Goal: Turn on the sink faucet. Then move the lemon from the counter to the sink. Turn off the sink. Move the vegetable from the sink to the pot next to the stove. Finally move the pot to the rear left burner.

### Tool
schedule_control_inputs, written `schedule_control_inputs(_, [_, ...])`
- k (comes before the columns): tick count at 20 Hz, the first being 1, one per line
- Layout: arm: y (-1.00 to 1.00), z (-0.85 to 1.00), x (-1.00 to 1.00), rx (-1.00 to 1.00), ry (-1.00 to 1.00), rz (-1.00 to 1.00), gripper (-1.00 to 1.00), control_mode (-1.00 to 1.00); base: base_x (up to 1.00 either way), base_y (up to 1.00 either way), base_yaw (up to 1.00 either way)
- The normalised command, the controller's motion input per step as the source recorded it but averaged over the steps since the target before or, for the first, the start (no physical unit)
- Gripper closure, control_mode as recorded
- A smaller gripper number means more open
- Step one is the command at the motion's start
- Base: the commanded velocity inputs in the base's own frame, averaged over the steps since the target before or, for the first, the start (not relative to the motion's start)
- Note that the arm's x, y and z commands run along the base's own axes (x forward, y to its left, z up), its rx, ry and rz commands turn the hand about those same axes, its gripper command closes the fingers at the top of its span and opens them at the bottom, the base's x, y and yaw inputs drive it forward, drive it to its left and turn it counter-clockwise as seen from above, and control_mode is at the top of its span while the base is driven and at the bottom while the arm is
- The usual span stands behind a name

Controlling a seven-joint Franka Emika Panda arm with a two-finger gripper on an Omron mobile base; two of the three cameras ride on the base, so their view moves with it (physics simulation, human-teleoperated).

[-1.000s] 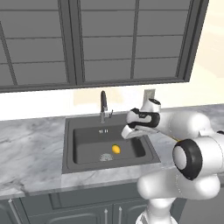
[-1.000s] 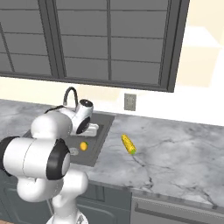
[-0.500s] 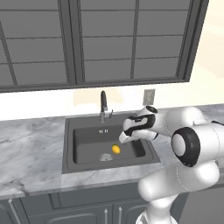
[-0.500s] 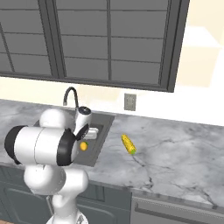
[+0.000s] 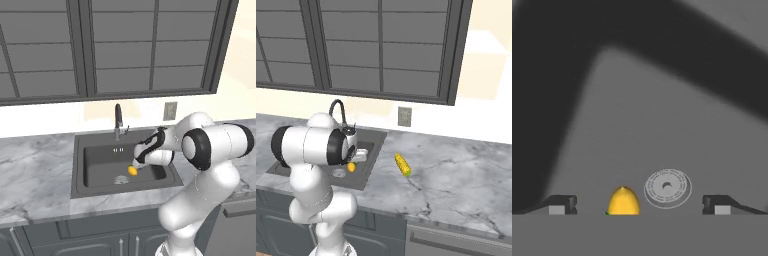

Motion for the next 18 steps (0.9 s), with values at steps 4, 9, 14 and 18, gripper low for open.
schedule_control_inputs(4, [0.19,-0.27,0.35,-0.02,0.00,0.00,-1.00,-1.00,0.00,0.00,0.00])
schedule_control_inputs(9, [0.15,-0.16,0.34,0.00,0.00,0.00,-1.00,-1.00,0.00,0.00,0.00])
schedule_control_inputs(14, [0.09,-0.28,0.28,-0.01,0.00,0.00,-1.00,-1.00,0.00,0.00,0.00])
schedule_control_inputs(18, [0.07,-0.37,0.28,-0.02,0.00,0.00,-1.00,-1.00,0.00,0.00,0.00])
